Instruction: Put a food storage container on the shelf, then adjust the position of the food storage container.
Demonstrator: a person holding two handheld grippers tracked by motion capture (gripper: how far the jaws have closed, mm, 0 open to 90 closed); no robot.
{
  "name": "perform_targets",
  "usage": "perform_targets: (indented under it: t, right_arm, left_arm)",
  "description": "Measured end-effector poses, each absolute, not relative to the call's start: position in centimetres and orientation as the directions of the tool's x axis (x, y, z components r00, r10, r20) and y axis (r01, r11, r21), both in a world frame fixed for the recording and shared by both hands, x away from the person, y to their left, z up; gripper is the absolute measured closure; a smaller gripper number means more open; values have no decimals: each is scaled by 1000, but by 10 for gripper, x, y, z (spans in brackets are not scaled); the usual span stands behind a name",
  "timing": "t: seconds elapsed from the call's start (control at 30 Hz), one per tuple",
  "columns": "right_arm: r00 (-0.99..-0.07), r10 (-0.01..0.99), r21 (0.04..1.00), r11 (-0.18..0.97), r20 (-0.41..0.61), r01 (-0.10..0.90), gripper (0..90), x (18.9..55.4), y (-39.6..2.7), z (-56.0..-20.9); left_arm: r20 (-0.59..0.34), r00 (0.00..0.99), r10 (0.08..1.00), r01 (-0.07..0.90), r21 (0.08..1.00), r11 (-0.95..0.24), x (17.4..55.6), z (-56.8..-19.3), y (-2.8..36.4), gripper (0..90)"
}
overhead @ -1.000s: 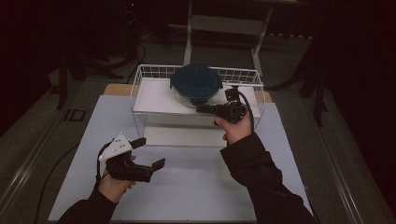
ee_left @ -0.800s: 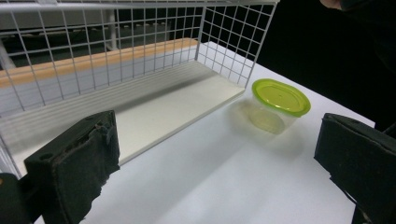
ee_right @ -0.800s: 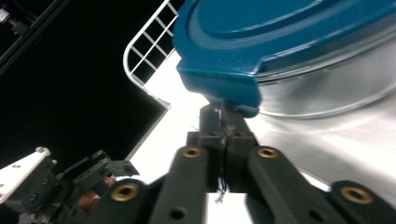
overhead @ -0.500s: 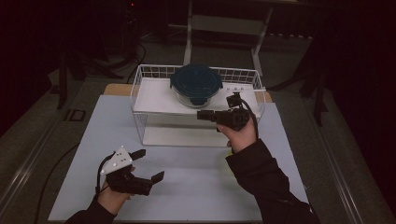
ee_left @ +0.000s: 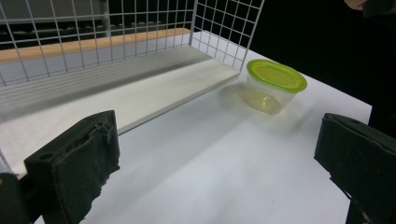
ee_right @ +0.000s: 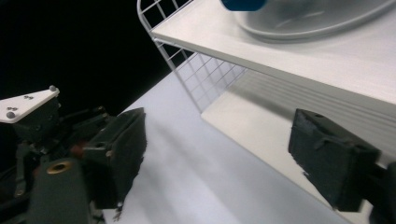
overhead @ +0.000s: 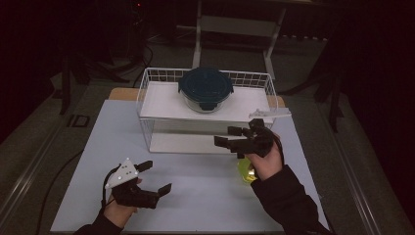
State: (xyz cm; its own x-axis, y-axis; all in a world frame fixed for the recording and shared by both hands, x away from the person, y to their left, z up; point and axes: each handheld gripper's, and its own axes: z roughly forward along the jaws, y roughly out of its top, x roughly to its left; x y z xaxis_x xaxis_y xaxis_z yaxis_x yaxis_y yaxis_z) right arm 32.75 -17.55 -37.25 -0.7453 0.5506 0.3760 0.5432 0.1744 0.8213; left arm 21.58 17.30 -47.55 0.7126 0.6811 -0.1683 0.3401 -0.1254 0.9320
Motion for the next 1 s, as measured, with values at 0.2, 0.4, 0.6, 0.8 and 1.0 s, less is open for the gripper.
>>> perform_targets:
  t: [0.2,0.4,0.6,0.8,1.0]
  right_arm:
    - [-786,557,877,195,269,439,169,312,-197,-378]
    - [-765,598,890,179,240,420,147,296,-227,-388]
    - [-703,666,877,150,252,457,136,292,-255,-402]
    - [-659,709,868,135,252,477,140,290,-279,-417]
    - [-624,748,868,136,226,477,188,289,-297,-429]
  left_arm:
    - [-158,713,683,332,935,-129,215,-476,174,0]
    - [-153,717,680,326,936,-133,215,-476,174,0]
    - [-156,721,675,325,937,-131,214,-477,174,0]
    - [-154,722,675,329,934,-138,215,-477,173,0]
    - [-151,729,668,330,932,-150,214,-479,171,0]
